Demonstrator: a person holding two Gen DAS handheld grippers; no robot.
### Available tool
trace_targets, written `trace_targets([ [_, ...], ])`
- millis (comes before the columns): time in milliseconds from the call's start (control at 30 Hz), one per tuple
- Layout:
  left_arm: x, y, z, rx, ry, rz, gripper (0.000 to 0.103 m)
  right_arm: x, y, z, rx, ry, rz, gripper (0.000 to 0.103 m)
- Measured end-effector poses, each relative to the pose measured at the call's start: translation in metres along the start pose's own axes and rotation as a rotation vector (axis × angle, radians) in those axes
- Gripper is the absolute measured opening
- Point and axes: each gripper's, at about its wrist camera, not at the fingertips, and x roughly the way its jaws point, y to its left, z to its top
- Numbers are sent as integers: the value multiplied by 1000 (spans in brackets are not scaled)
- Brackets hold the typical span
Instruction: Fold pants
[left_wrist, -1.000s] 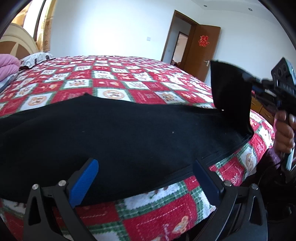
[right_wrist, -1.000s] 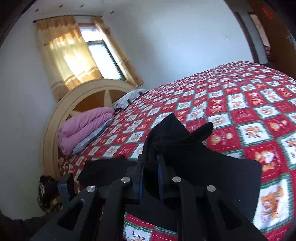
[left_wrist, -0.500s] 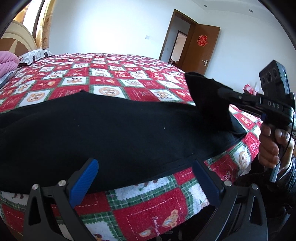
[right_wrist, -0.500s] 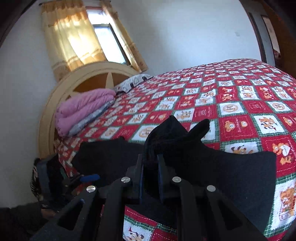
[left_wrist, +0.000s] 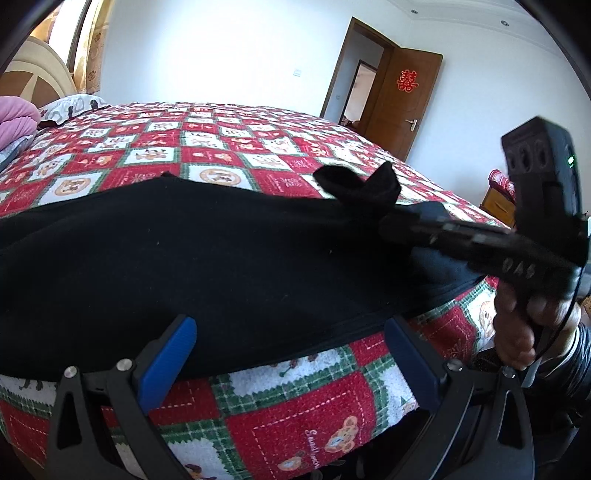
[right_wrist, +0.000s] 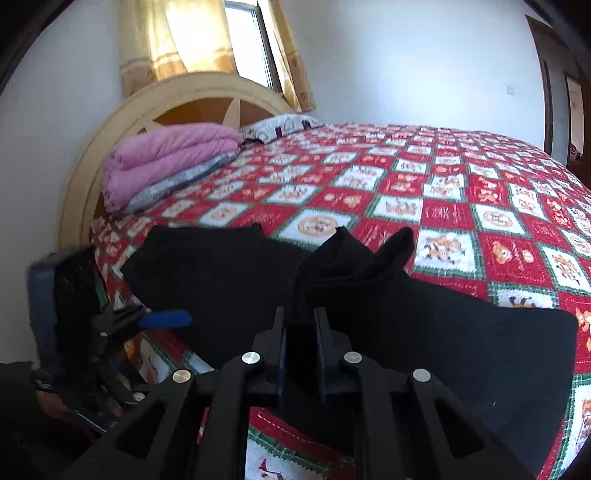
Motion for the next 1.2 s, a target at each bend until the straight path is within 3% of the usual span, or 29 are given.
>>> trace_targets([
  [100,-1,1,0,-2,-4,-2,103,17,1,-7,-21,88,15,15],
  [167,-2,1,1,-1,-7,-3,103,24,1,-12,-26,114,23,22],
  [233,-3,-1,3,4,-9,-7,103,25,-3,-13,-10,127,71,36],
  [467,0,-16,24,37,-10,-70,103,-21,-27,-3,48,21,138,38],
  [567,15,-21,40,17,7,-119,103,-43,-59,5,171,-54,122,43],
  [633,27,-27,48,18,26,-137,101,-53,-88,7,288,-84,57,43],
  [833,73,-35,58,-36,144,-139,72,-71,-144,-1,463,-142,-38,43],
  [900,78,-31,60,-68,135,-120,61,-73,-154,-5,501,-146,-55,43],
  [967,79,-27,63,-96,159,-149,14,-75,-165,-12,536,-138,-44,43],
  [1100,62,-21,59,-179,142,-194,14,-81,-178,-26,587,-143,-25,43],
  [1200,56,-22,53,-178,141,-158,14,-81,-190,-35,641,-142,-9,43],
])
